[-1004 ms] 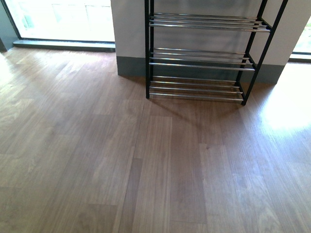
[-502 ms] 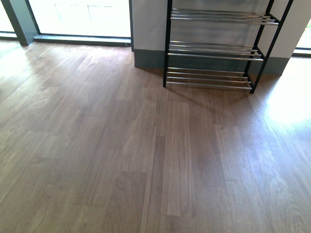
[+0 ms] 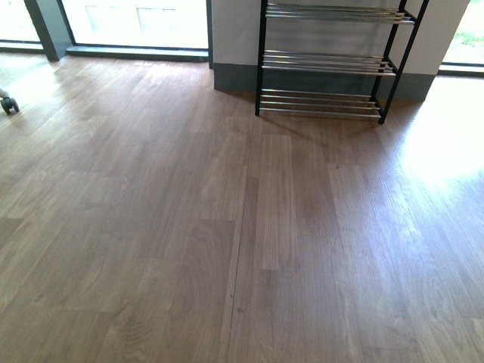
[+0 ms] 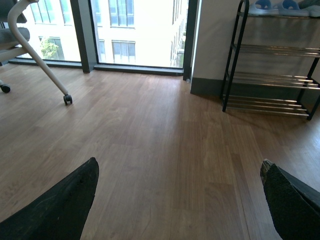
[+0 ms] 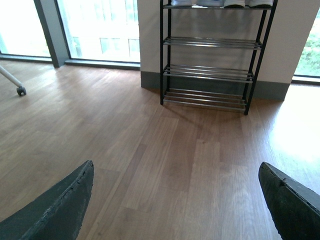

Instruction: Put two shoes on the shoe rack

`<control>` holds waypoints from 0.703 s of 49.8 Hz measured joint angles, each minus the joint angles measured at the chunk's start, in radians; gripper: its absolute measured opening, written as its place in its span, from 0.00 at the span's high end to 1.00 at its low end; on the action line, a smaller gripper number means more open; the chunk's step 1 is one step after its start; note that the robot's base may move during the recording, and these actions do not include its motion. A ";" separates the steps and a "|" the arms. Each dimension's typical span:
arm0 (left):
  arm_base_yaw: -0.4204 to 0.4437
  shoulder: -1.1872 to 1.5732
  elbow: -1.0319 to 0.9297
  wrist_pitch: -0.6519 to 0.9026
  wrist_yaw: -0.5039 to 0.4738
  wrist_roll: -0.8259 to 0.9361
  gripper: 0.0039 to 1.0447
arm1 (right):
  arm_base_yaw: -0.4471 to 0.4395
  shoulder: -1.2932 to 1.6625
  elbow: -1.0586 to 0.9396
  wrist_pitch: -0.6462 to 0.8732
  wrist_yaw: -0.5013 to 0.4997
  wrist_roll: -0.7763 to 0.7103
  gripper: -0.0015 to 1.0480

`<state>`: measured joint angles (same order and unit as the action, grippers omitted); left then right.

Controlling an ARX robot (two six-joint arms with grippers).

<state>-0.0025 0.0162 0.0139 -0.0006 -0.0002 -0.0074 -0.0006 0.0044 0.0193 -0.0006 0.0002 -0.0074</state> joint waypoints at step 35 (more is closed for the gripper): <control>0.000 0.000 0.000 0.000 0.000 0.000 0.09 | 0.000 0.000 0.000 0.000 -0.002 0.000 0.09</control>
<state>-0.0025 0.0162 0.0139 -0.0006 -0.0006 -0.0074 -0.0002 0.0044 0.0193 -0.0006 -0.0017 -0.0074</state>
